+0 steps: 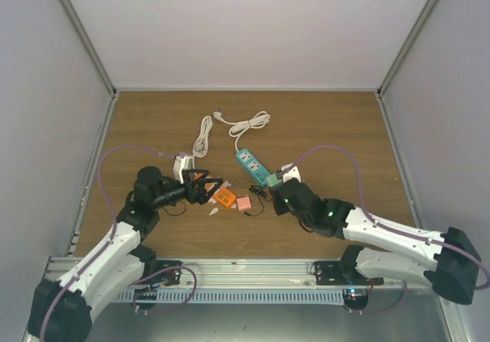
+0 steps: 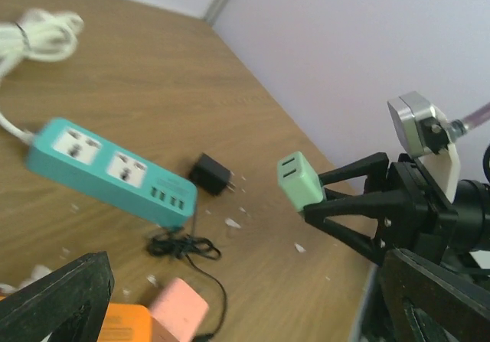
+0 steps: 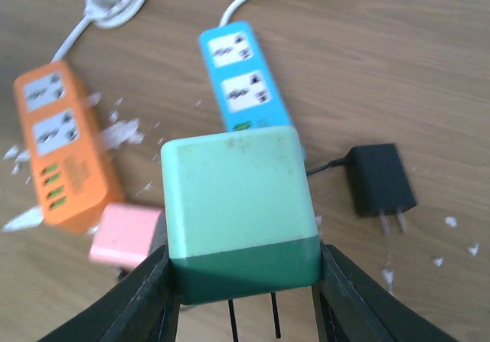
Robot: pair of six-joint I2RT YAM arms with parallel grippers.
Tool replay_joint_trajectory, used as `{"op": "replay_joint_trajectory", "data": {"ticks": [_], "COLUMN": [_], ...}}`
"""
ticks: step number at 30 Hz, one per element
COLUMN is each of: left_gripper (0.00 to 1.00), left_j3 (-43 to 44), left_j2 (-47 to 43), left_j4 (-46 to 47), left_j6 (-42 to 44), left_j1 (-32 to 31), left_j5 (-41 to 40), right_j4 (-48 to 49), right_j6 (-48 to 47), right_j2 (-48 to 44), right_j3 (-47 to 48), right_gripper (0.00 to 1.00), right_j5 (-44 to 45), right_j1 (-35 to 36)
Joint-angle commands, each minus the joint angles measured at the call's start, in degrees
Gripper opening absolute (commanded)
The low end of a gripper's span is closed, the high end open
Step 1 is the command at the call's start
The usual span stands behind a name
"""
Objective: Insert the plug
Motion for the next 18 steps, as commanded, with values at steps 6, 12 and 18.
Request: {"op": "replay_joint_trajectory", "data": {"ticks": [6, 12, 18], "left_gripper": [0.99, 0.99, 0.99], "left_j3": [4.24, 6.22, 7.6], "left_j2": [10.24, 10.68, 16.17], "left_j4": [5.22, 1.0, 1.47], "left_j6": [-4.55, -3.57, -3.2], "left_j1": [-6.91, -12.35, -15.23], "left_j5": [9.84, 5.19, 5.57], "right_j4": [-6.19, -9.96, -13.36], "right_j6": [4.85, 7.22, 7.34], "right_j2": [4.4, 8.78, 11.62], "right_j3": [0.83, 4.22, 9.16], "right_gripper": [0.15, 0.15, 0.15], "right_j5": [16.24, 24.27, 30.57], "right_j1": [16.81, 25.1, 30.95]}}
